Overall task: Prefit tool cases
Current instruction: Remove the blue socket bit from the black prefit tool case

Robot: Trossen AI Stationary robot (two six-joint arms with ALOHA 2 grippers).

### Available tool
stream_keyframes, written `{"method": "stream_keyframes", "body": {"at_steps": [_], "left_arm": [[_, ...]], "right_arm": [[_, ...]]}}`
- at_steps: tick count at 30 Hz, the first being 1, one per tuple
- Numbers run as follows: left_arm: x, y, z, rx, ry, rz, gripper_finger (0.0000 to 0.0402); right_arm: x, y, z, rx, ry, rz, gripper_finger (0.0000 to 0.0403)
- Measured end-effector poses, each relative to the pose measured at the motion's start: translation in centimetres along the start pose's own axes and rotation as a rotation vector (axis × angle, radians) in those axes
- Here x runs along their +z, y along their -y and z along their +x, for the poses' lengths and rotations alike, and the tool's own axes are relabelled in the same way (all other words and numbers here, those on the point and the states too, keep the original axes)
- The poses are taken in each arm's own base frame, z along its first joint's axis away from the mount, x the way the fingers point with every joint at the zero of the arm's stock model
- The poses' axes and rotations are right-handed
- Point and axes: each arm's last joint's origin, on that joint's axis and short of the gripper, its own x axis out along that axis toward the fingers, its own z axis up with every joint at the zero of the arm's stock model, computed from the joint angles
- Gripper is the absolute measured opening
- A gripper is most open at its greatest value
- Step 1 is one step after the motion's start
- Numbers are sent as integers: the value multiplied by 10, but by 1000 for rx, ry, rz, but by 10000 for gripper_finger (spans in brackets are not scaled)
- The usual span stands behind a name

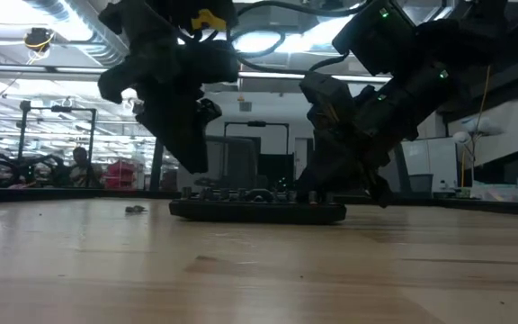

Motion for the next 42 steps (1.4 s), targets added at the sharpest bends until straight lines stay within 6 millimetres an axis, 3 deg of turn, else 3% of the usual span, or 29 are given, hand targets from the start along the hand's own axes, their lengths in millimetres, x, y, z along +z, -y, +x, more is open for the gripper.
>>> {"method": "stream_keyframes", "body": {"at_steps": [28,31,35,42], "left_arm": [[-3,8,22,-74,-54,-11,85],[-3,9,22,-67,-55,-16,70],[-3,9,22,-61,-56,-27,12],[-1,8,12,-54,-29,-83,2]], "right_arm": [[0,0,0,-3,8,0,0],[0,0,0,-3,8,0,0],[0,0,0,-3,8,0,0],[1,0,0,-8,15,0,0]]}}
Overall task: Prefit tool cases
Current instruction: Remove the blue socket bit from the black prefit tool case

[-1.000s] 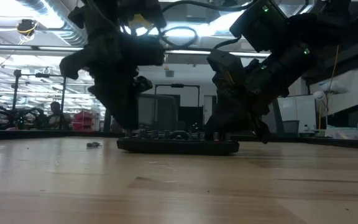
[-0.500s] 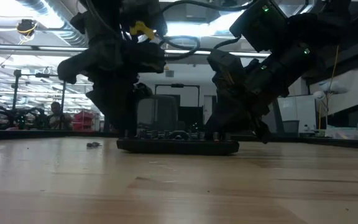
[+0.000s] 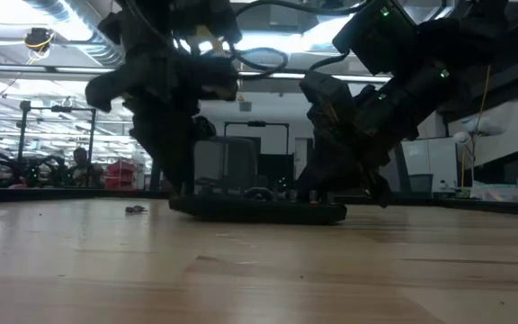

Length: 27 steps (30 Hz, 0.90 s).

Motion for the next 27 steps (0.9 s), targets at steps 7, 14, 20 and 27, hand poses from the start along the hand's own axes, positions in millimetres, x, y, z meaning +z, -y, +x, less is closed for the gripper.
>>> {"method": "stream_keyframes", "body": {"at_steps": [7,14,20,27], "left_arm": [[5,-2,-24,46,85,-10,1],[-2,-10,-30,93,21,-50,0],[-30,-17,-39,152,-175,-36,0],[-54,-24,-28,132,-272,-40,11]], "right_arm": [[0,0,0,-2,-1,0,0],[0,0,0,3,-5,1,0],[0,0,0,5,-7,1,0],[0,0,0,5,-7,1,0]]}}
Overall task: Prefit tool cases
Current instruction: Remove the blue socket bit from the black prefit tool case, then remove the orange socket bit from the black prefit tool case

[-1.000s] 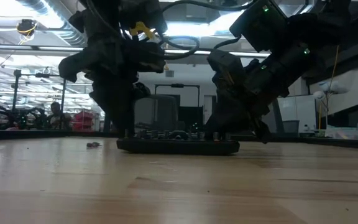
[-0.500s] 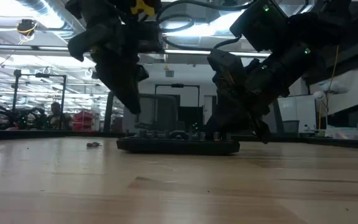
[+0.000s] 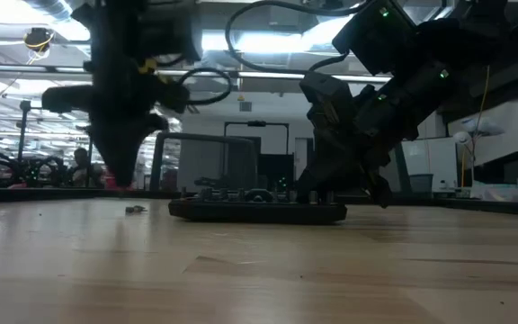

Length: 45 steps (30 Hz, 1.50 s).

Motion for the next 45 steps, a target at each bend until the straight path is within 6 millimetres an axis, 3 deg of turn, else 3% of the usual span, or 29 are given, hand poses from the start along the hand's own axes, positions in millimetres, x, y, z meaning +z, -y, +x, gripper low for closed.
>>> {"method": "stream_keyframes", "body": {"at_steps": [9,14,19,23,26,34,41,45], "left_arm": [[6,-9,-3,-13,38,-20,108],[20,0,-11,-178,157,-21,145],[33,27,-18,-223,298,51,149],[34,38,-17,-178,297,36,142],[33,39,-19,-171,294,-17,139],[32,38,-21,-175,295,-49,139],[17,37,-19,-156,146,-3,139],[16,37,-19,-152,137,33,139]], "right_arm": [[0,0,0,1,0,0,0],[0,0,0,5,-6,-1,0],[0,0,0,6,-7,-1,0],[3,-6,0,105,2,-29,0],[12,-22,-3,266,66,-63,0],[26,-44,-2,293,71,-137,0],[31,-53,-1,230,-39,-175,0],[28,-49,0,145,-113,-174,0]]}}
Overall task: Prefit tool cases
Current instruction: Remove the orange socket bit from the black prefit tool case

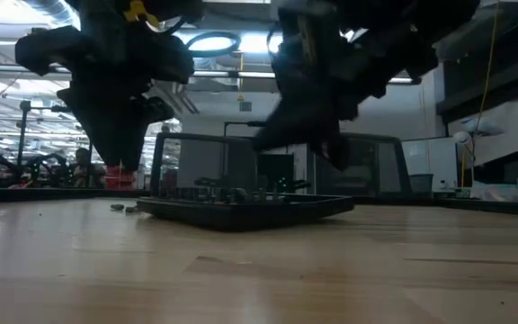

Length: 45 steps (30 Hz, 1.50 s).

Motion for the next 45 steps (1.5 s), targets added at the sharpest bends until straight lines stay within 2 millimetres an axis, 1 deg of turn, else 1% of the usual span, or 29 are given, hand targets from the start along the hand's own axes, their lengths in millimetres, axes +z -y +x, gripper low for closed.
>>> {"method": "stream_keyframes", "body": {"at_steps": [6,14,18,23,29,33,38,45], "left_arm": [[0,0,0,0,3,7,139],[1,0,0,-1,10,5,139],[4,0,-1,-3,41,-9,139],[8,1,-1,-12,86,-51,139],[11,1,-1,-19,119,-70,139],[12,1,-1,-20,127,-71,139],[12,1,-1,-20,127,-71,139],[13,1,-1,-20,133,-60,139]], "right_arm": [[-11,15,-2,-215,-62,52,0],[-19,27,-7,-384,-105,42,0],[-21,30,-10,-455,-104,17,0],[-17,34,-10,-483,-89,-53,0],[-9,43,-11,-514,-97,-159,0],[-2,50,-13,-519,-98,-160,0],[2,50,-18,-506,-102,-216,0],[14,47,-30,-528,-37,-264,0]]}}
